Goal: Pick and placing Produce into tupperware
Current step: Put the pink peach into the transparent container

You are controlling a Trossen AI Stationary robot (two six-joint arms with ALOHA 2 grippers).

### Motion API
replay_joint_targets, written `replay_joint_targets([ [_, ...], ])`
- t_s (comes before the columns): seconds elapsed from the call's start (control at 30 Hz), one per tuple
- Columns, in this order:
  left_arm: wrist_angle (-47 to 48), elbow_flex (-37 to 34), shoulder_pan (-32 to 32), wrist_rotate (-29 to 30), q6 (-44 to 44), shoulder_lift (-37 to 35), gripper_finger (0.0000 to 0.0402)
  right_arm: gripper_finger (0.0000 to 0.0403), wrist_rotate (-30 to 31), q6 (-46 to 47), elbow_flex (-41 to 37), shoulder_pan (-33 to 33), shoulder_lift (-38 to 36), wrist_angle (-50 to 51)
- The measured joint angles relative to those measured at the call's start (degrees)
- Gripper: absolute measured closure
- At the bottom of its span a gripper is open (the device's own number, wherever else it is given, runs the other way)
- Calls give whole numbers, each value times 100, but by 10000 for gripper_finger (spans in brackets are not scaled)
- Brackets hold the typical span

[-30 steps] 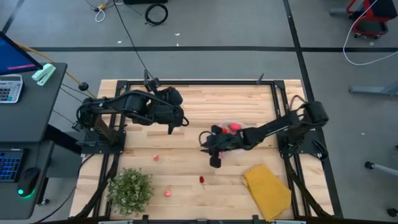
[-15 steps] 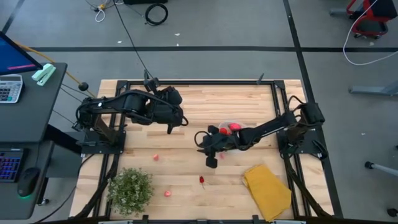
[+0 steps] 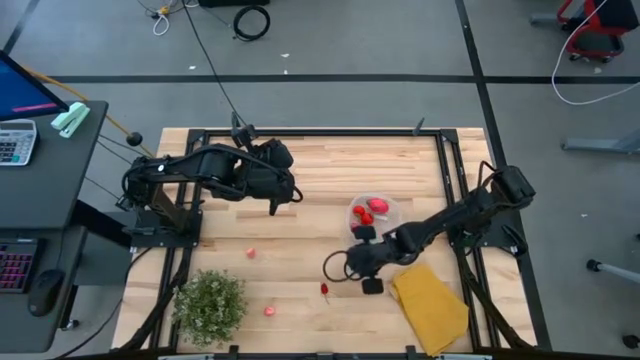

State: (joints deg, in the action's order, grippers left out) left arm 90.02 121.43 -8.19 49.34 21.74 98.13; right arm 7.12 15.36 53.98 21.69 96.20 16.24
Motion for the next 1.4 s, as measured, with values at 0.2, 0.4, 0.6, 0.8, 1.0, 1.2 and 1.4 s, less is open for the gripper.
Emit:
replay_joint_targets([
  [0.2,0,0,0,-2,-1,2,315,293,226,-678,-3,35,11,453],
  [0.4,0,0,0,-2,-22,2,321,293,344,-1852,-3,7,13,433],
  [0.6,0,0,0,-2,-45,2,320,290,465,-2573,-3,-27,13,433],
  [0.8,0,0,0,-2,-53,2,315,260,498,-2669,-3,-164,15,431],
  [1.0,0,0,0,-2,-51,2,323,214,489,-2969,-3,-180,17,431],
  [1.2,-1,0,0,-2,-51,2,316,185,471,-2911,-3,-166,72,422],
  [1.4,-1,0,0,-3,-49,7,320,184,431,-2921,-5,-161,388,374],
])
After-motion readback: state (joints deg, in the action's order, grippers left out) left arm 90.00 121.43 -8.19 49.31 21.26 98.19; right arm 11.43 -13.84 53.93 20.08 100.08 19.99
